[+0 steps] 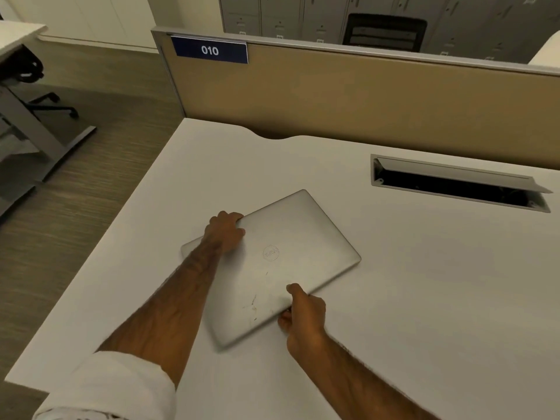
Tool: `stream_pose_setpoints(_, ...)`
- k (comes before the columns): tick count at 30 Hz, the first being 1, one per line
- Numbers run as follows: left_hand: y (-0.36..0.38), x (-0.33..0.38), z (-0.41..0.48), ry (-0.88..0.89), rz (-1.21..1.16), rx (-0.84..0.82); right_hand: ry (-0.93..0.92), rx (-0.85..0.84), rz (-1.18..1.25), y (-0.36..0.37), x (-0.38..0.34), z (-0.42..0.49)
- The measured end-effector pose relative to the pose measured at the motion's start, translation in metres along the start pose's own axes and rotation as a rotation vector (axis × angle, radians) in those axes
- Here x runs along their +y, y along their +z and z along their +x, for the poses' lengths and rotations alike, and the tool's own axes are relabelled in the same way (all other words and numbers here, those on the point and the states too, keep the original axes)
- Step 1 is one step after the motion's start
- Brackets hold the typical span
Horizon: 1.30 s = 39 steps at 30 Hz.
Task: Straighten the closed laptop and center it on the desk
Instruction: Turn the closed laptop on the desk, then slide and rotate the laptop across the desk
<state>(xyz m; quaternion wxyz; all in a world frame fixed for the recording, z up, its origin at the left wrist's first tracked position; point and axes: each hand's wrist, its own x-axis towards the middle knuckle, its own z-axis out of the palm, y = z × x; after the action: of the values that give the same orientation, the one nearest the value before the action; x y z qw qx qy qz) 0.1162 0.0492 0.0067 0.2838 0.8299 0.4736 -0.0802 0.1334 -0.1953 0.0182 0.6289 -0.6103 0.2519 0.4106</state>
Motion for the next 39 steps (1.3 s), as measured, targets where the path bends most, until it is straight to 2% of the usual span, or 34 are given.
stream_pose_setpoints(8, 0.015, 0.006, -0.021, -0.002, -0.102, -0.026, -0.085, 0.069, -0.087, -0.033, -0.023, 0.011)
stream_pose_setpoints(20, 0.055, 0.04, -0.059, 0.127, -0.157, -0.11, -0.295, 0.133, -0.349, -0.108, -0.081, 0.036)
stream_pose_setpoints(30, 0.085, 0.075, -0.085, 0.163, -0.199, -0.157, -0.312, 0.1, -0.402, -0.16, -0.12, 0.055)
stream_pose_setpoints(39, 0.122, 0.126, -0.114, 0.168, -0.227, -0.174, -0.344, 0.158, -0.484, -0.222, -0.149, 0.069)
